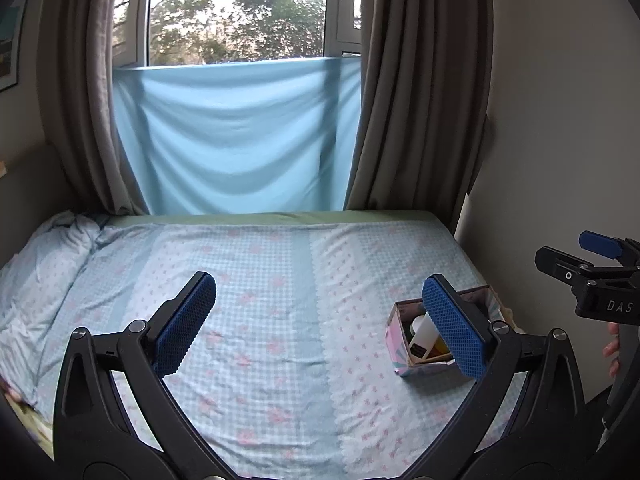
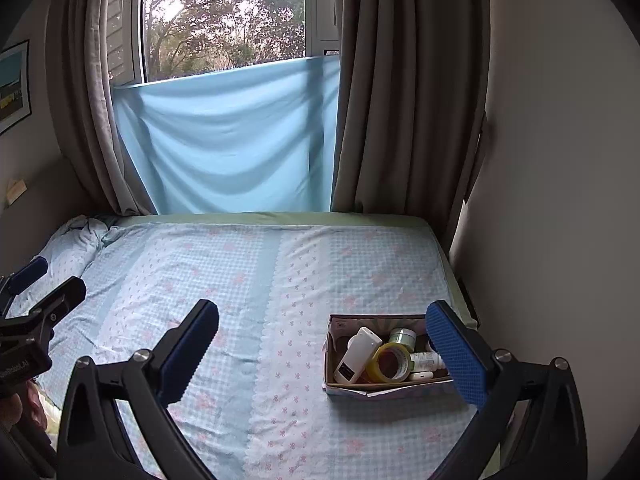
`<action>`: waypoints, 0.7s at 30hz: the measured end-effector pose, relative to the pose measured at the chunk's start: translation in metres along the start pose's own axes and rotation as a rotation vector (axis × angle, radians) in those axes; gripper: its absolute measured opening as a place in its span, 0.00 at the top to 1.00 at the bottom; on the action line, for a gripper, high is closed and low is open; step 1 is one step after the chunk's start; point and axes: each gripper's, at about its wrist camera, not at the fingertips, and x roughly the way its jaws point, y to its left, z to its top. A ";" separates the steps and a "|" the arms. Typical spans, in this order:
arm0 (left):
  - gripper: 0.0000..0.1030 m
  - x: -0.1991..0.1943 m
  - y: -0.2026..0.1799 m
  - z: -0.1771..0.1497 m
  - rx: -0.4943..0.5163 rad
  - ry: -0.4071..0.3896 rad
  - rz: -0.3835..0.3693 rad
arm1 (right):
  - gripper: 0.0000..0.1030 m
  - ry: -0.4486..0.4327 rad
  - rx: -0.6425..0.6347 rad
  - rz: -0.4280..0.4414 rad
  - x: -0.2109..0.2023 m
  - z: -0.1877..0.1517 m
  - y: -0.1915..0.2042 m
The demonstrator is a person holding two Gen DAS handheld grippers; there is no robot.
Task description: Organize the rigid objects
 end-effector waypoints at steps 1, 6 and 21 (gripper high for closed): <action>0.00 0.001 0.000 -0.001 -0.001 0.003 -0.003 | 0.00 -0.001 -0.002 -0.002 -0.001 0.000 0.001; 0.00 0.001 -0.001 -0.004 -0.010 0.009 -0.014 | 0.00 -0.005 -0.007 -0.002 0.000 0.000 0.002; 0.00 -0.002 0.002 0.000 -0.021 -0.009 -0.003 | 0.00 -0.012 0.000 -0.003 0.002 0.004 0.006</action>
